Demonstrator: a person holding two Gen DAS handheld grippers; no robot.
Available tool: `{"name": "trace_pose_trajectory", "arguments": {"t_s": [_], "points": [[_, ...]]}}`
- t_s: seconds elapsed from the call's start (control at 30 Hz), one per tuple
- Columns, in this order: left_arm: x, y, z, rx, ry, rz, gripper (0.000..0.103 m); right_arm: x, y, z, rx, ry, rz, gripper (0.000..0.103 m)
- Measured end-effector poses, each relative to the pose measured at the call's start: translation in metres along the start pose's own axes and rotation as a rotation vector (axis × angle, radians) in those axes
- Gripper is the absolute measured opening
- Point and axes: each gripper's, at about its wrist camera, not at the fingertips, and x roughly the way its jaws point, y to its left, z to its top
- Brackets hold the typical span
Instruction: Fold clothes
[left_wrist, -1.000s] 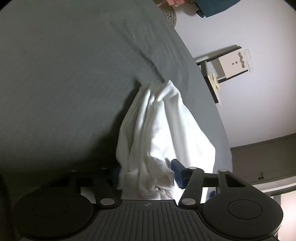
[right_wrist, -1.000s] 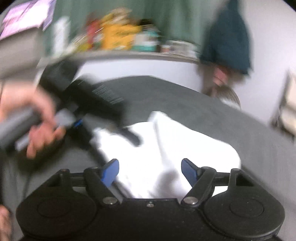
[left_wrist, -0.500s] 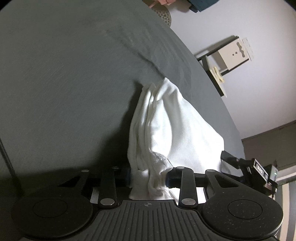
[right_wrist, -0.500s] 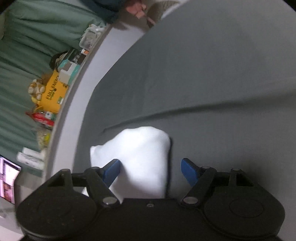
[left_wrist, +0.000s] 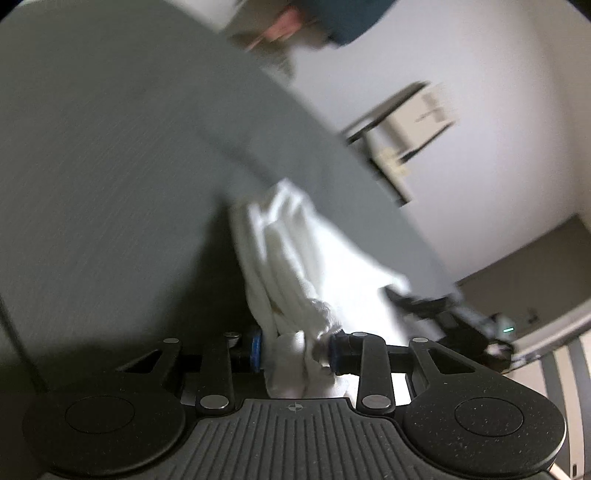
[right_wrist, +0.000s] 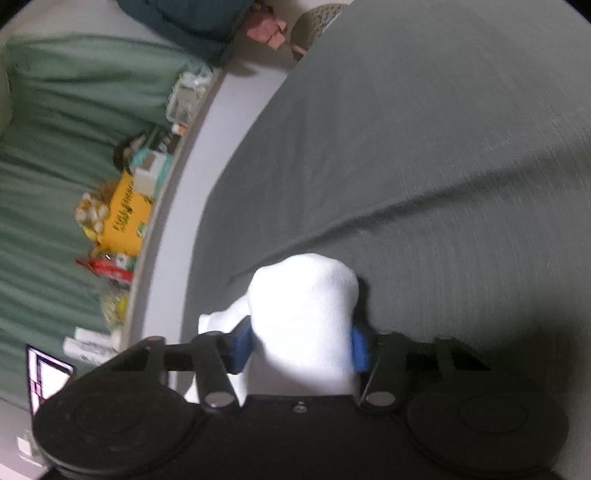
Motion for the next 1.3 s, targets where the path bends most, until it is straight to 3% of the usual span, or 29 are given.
{"name": "trace_pose_trajectory", "arguments": {"t_s": [0.17,0.3,0.43,0.53,0.63,0.83,1.0,1.07,1.2,1.3], "points": [[-0.007,-0.026,0.009,0.107,-0.069,-0.080,0.030,-0.016,-0.005,-0.001,0.049,-0.063,0.063,0.036],[-0.001,-0.068,0.019,0.223,-0.090,-0.192,0.031,-0.064,-0.010,0.017,0.055,-0.134,0.092,0.036],[0.055,-0.138,0.018,0.264,-0.075,-0.297,0.031,-0.145,-0.018,0.058,0.013,-0.230,0.038,0.036],[0.097,-0.190,0.017,0.295,-0.064,-0.376,0.030,-0.208,-0.034,0.087,-0.007,-0.308,-0.054,0.036],[0.152,-0.235,0.004,0.282,-0.042,-0.394,0.030,-0.257,-0.052,0.119,-0.003,-0.364,-0.155,0.036],[0.241,-0.300,-0.030,0.267,-0.014,-0.370,0.030,-0.293,-0.102,0.176,0.026,-0.425,-0.295,0.036],[0.280,-0.315,-0.042,0.233,-0.015,-0.331,0.030,-0.284,-0.144,0.201,0.067,-0.435,-0.296,0.036],[0.286,-0.312,-0.045,0.253,-0.007,-0.296,0.030,-0.276,-0.161,0.201,0.077,-0.413,-0.310,0.037],[0.285,-0.280,-0.058,0.159,0.012,-0.227,0.030,-0.280,-0.193,0.192,0.093,-0.423,-0.287,0.039],[0.287,-0.263,-0.065,0.141,0.006,-0.227,0.029,-0.280,-0.195,0.186,0.051,-0.423,-0.324,0.048]]}}
